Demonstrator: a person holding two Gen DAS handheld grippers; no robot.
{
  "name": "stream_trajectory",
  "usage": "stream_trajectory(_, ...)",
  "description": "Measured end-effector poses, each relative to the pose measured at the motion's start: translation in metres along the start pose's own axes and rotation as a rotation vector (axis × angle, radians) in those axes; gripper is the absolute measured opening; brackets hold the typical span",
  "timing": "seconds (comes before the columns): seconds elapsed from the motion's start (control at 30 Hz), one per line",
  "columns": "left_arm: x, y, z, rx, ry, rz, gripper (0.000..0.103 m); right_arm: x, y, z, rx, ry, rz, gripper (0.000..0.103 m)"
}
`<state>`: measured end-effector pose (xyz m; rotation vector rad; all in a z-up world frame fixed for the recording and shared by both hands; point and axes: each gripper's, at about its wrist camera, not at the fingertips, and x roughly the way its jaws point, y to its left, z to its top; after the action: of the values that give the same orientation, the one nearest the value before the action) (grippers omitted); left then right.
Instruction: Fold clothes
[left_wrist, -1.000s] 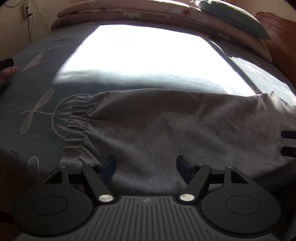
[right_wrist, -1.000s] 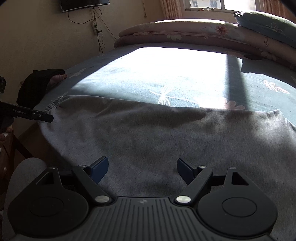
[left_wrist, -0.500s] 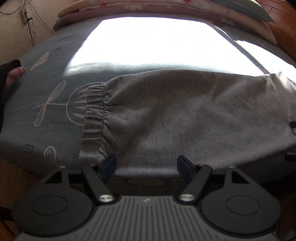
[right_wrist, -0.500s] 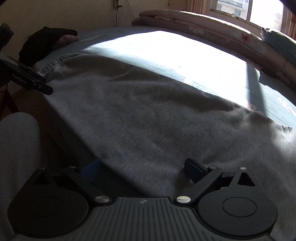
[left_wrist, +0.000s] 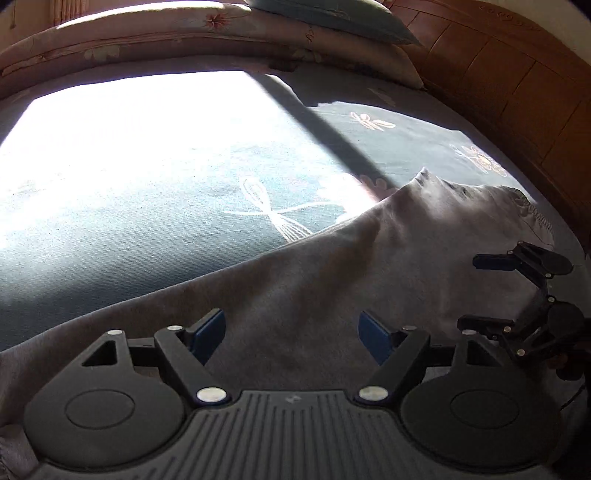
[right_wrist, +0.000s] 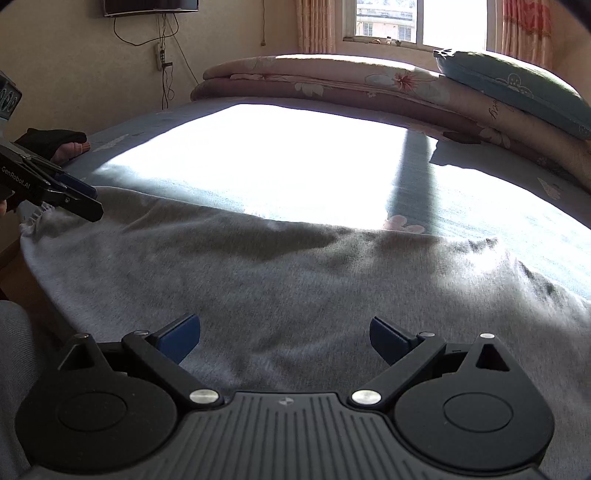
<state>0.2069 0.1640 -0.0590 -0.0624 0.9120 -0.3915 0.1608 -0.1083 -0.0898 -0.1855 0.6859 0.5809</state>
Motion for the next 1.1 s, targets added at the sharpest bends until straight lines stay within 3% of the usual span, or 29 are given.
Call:
stream_trajectory(0.07,0.030,-0.013,0.016,0.003,0.028,-0.124,0.079,0.002,-0.014,-0.006,0.026,-0.002,-0.004,0.100)
stream_trajectory(0.13,0.055,-0.022,0.023,-0.003,0.040,-0.187,0.080,0.006,-0.025,-0.013,0.066,-0.004,0.004,0.101)
stream_trajectory(0.23,0.084,-0.023,0.025,-0.031,0.050,-0.152,0.080,0.010,-0.040,-0.026,0.127,-0.024,0.017,0.101)
stream_trajectory(0.33,0.084,-0.006,0.024,-0.077,-0.009,-0.130,0.079,0.009,-0.049,-0.036,0.168,-0.087,0.051,0.103)
stream_trajectory(0.47,0.074,0.017,0.035,-0.128,-0.046,0.090,0.078,0.007,-0.057,-0.047,0.186,-0.158,0.082,0.103)
stream_trajectory(0.5,0.073,0.020,0.037,-0.147,-0.034,0.100,0.078,0.007,-0.058,-0.050,0.189,-0.177,0.089,0.103)
stream_trajectory(0.6,0.062,0.010,0.042,-0.161,-0.066,-0.016,0.078,0.007,-0.059,-0.049,0.192,-0.187,0.093,0.103)
stream_trajectory(0.7,0.063,-0.025,0.045,-0.067,-0.090,-0.152,0.083,0.006,-0.060,-0.049,0.207,-0.199,0.100,0.103)
stream_trajectory(0.77,0.080,-0.051,0.047,-0.004,-0.063,-0.228,0.083,0.003,-0.063,-0.049,0.245,-0.215,0.115,0.103)
stream_trajectory(0.8,0.090,-0.063,0.046,0.024,-0.044,-0.238,0.083,0.000,-0.065,-0.049,0.269,-0.225,0.124,0.103)
stream_trajectory(0.87,0.115,-0.073,0.044,0.063,-0.007,-0.179,0.083,-0.007,-0.067,-0.047,0.284,-0.256,0.134,0.103)
stream_trajectory(0.93,0.126,-0.066,0.045,0.038,-0.025,-0.141,0.083,-0.017,-0.066,-0.045,0.253,-0.301,0.100,0.103)
stream_trajectory(1.0,0.126,-0.055,0.049,-0.015,-0.047,-0.178,0.083,-0.022,-0.064,-0.044,0.223,-0.320,0.069,0.103)
stream_trajectory(1.07,0.121,-0.051,0.056,-0.028,-0.045,-0.167,0.083,-0.024,-0.063,-0.043,0.201,-0.322,0.056,0.103)
stream_trajectory(1.1,0.118,-0.052,0.059,-0.011,-0.049,-0.122,0.083,-0.024,-0.062,-0.043,0.193,-0.320,0.056,0.103)
